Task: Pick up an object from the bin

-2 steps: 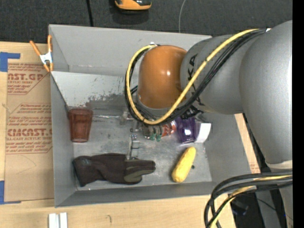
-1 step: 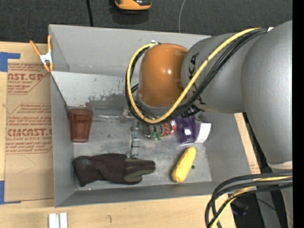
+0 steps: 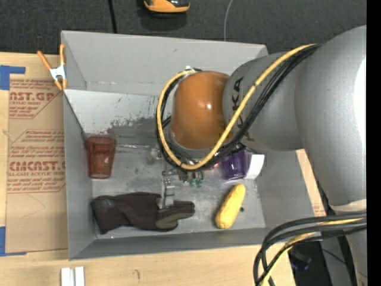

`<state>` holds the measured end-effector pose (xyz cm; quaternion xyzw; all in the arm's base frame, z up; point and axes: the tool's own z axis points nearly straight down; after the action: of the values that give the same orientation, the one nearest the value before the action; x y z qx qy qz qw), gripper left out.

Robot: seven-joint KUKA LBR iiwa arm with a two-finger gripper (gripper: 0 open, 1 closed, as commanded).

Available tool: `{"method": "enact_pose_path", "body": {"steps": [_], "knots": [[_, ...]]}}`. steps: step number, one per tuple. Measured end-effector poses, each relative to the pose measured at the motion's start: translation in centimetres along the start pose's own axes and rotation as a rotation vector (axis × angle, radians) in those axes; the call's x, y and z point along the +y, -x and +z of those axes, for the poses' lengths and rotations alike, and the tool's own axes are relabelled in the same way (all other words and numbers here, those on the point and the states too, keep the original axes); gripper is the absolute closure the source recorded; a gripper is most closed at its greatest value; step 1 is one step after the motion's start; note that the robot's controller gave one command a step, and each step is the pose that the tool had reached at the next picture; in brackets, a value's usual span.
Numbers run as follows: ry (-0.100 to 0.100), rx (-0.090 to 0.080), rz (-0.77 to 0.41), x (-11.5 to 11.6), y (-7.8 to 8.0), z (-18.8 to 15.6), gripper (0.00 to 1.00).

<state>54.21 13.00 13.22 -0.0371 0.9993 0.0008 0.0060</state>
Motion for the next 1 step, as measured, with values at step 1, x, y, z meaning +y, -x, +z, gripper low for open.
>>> {"method": "enact_pose_path", "body": {"steps": [1], "knots": [[0.002,0.011,-0.223,-0.49,-1.82,4.79,0.00]]}}
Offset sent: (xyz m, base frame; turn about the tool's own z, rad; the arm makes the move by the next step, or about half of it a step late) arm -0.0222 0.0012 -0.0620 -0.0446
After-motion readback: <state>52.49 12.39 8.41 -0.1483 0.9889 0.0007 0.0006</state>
